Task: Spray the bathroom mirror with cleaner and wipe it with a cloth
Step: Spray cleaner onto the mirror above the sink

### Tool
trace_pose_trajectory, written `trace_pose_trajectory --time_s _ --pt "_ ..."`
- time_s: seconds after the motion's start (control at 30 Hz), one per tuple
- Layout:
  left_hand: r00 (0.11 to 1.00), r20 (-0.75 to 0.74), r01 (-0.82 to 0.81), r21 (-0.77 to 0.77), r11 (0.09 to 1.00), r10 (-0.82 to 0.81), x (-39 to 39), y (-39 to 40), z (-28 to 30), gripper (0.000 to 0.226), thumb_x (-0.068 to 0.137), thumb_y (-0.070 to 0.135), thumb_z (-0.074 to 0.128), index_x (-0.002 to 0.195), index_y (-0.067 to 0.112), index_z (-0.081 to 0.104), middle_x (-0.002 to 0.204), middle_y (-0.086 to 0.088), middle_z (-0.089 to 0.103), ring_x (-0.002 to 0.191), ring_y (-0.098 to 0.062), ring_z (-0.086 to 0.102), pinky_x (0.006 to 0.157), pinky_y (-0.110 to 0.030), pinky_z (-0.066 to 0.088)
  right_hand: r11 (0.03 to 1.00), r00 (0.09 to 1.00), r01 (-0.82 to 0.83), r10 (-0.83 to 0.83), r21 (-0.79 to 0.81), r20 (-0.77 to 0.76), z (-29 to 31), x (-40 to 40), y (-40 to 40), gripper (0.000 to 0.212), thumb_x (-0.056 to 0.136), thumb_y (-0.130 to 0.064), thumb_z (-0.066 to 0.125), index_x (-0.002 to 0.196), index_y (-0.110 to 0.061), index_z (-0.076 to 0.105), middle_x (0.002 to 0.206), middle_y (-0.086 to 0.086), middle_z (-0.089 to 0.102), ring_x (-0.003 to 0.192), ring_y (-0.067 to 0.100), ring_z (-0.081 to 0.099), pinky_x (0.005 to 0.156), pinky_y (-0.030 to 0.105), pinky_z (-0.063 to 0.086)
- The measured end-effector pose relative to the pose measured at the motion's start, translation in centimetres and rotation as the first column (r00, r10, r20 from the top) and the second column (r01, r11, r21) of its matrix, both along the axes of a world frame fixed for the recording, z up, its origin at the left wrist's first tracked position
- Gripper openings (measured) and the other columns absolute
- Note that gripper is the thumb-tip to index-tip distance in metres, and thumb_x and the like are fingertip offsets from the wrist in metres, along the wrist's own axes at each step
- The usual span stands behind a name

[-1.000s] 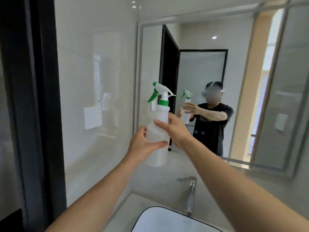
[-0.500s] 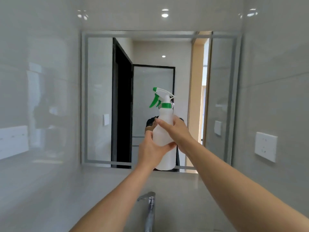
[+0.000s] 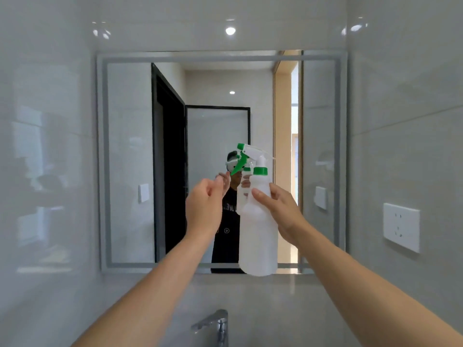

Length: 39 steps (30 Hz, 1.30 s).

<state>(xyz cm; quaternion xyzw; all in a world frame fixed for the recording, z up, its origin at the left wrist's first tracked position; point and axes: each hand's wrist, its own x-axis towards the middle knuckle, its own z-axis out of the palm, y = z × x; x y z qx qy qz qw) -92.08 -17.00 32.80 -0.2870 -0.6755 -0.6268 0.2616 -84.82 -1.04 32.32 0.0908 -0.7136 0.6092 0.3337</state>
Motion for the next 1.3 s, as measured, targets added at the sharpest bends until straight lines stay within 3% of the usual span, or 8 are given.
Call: trace_pose_trajectory --time_s 0.1,0.23,0.43,0.6,0.77,0.97,1.17,1.3 --pt "0.99 0.009 0.139 0.068 0.988 -0.14 -1.5 -0.9 4.9 0.025 0.1 0.035 0.053 0.084 0.02 0.066 0.068 0.014 0.061 0.06 0.011 0.058 0.052 -0.005 0.04 0.999 0.998 -0.043 0.042 0.002 0.045 -0.1 -0.5 -0.3 0.025 0.089 -0.035 0.071 0.112 -0.025 0.069 0.106 0.006 0.075 0.096 0.028 0.073 0.081 0.043 0.062" --pt "0.976 -0.02 0.216 -0.048 0.975 -0.217 -2.3 -0.7 7.3 0.023 0.099 0.029 0.054 0.104 0.012 0.07 0.085 0.005 0.067 0.076 -0.001 0.062 0.061 -0.014 0.044 0.998 0.996 -0.065 0.064 0.016 0.06 -0.2 -1.1 -1.6 0.024 0.09 -0.033 0.07 0.111 -0.023 0.07 0.107 0.01 0.073 0.097 0.032 0.072 0.085 0.046 0.06" --pt "0.963 -0.073 0.262 0.021 0.965 -0.26 -3.3 -1.4 7.8 0.018 0.1 0.017 0.055 0.108 0.007 0.068 0.099 -0.006 0.07 0.08 -0.007 0.063 0.057 -0.006 0.047 0.993 0.992 -0.115 0.114 0.01 0.057 0.1 -1.2 -2.5 0.033 0.086 -0.034 0.072 0.113 -0.015 0.07 0.112 0.016 0.071 0.1 0.034 0.071 0.088 0.046 0.059" --pt "0.952 -0.115 0.287 -0.002 0.958 -0.285 -4.0 -1.9 7.5 0.014 0.101 0.015 0.054 0.103 0.006 0.065 0.101 -0.01 0.068 0.085 -0.013 0.061 0.062 -0.007 0.048 0.995 0.992 -0.103 0.102 0.011 0.069 0.2 -1.5 -2.8 0.034 0.082 -0.035 0.074 0.11 -0.015 0.071 0.111 0.015 0.071 0.098 0.034 0.071 0.084 0.043 0.059" --pt "0.938 -0.145 0.299 -0.116 0.947 -0.314 -4.1 -2.4 7.2 0.012 0.104 0.013 0.046 0.099 0.007 0.056 0.093 -0.003 0.057 0.068 -0.003 0.054 0.051 -0.006 0.043 0.996 0.993 -0.087 0.085 0.022 0.08 -0.2 -1.6 -3.4 0.034 0.081 -0.037 0.074 0.108 -0.016 0.07 0.107 0.014 0.072 0.096 0.034 0.072 0.082 0.043 0.061" --pt "0.933 -0.245 0.191 -0.285 0.939 -0.264 -4.6 -3.5 7.7 0.02 0.105 0.01 0.039 0.09 0.004 0.05 0.089 -0.016 0.053 0.08 -0.023 0.05 0.073 -0.032 0.041 0.994 0.991 -0.102 0.099 0.035 0.085 -0.5 -1.4 -4.2 0.035 0.082 -0.034 0.073 0.109 -0.012 0.07 0.107 0.017 0.072 0.095 0.035 0.071 0.084 0.044 0.061" --pt "0.916 -0.372 0.004 -0.367 0.93 -0.15 -5.0 -4.4 7.5 0.031 0.107 0.017 0.034 0.079 0.012 0.044 0.078 0.001 0.043 0.072 -0.015 0.042 0.069 -0.029 0.034 0.992 0.987 -0.116 0.109 0.051 0.117 -1.3 -1.6 -5.1 0.038 0.084 -0.033 0.072 0.115 -0.013 0.067 0.107 0.014 0.073 0.097 0.034 0.071 0.085 0.045 0.06" --pt "0.935 -0.342 -0.034 -0.337 0.941 -0.089 -5.2 -4.3 7.1 0.041 0.108 0.028 0.033 0.068 0.021 0.041 0.072 0.004 0.041 0.065 -0.009 0.04 0.066 -0.028 0.031 0.993 0.987 -0.106 0.1 0.048 0.123 -1.7 -1.9 -5.6 0.033 0.087 -0.031 0.072 0.115 -0.013 0.066 0.106 0.015 0.073 0.096 0.035 0.071 0.085 0.046 0.06"
